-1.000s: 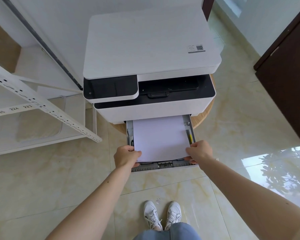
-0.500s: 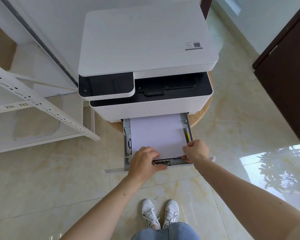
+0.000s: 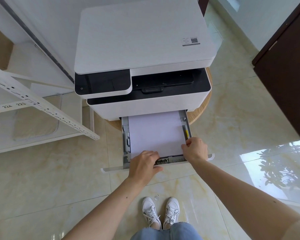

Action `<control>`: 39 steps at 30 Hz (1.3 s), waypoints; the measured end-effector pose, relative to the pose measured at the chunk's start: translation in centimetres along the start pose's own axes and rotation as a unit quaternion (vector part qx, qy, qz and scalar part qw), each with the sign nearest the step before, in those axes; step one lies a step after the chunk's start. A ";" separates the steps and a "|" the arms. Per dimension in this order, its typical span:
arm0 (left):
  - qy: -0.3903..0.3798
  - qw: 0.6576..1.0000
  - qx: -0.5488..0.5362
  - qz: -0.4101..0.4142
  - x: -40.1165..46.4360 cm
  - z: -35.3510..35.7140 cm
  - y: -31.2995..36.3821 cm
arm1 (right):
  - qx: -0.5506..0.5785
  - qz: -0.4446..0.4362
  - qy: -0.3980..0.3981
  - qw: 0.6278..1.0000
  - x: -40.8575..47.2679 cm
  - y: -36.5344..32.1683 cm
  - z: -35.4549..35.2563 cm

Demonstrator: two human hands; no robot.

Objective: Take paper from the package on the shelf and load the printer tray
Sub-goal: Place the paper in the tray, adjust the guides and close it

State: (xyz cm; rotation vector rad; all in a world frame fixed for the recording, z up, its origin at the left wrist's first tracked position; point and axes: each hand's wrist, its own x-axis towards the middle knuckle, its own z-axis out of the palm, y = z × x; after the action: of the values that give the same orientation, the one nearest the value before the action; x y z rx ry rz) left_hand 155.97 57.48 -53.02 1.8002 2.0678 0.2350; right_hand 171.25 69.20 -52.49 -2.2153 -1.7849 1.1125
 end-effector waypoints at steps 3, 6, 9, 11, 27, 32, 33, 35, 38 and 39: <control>0.016 1.000 -0.007 0.003 -0.1 0.3 0.2 | 0.015 -0.012 0.024 1.000 -0.2 0.4 0.3; 0.028 1.000 -0.011 0.010 -0.3 0.5 0.2 | 0.028 -0.023 0.043 0.998 -0.4 0.6 0.4; 0.021 1.000 -0.016 0.005 -0.4 0.6 0.3 | 0.036 -0.022 0.047 0.998 -0.1 1.0 0.4; 0.012 1.000 -0.017 -0.004 -0.3 0.5 0.4 | 0.026 -0.021 0.045 0.998 0.0 0.9 0.3; -0.056 0.973 -0.179 -0.134 0.2 -0.5 -0.8 | -0.044 -0.003 0.049 0.998 0.1 0.9 -0.5; 0.215 0.935 -0.234 -0.159 0.2 -1.4 -2.0 | -0.013 -0.069 0.094 0.993 1.0 0.8 -0.9; 0.259 0.924 -0.213 -0.185 0.4 -1.6 -2.5 | -0.009 -0.094 0.099 0.991 1.3 0.9 -0.8; 0.289 0.910 -0.186 -0.234 0.9 -1.8 -3.8 | 0.009 -0.129 0.089 0.988 1.9 1.2 -0.5; 0.259 0.893 -0.241 -0.280 1.5 -1.6 -5.2 | 0.059 -0.133 0.064 0.987 2.5 1.5 0.1; 0.249 0.884 -0.264 -0.294 1.6 -1.4 -5.6 | 0.072 -0.132 0.064 0.987 2.6 1.6 0.3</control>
State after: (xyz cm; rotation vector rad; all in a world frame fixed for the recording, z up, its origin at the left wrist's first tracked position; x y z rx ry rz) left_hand 150.16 58.33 -54.11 0.7871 2.4467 1.0504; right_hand 172.54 70.90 -54.77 -1.8582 -1.8163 0.9850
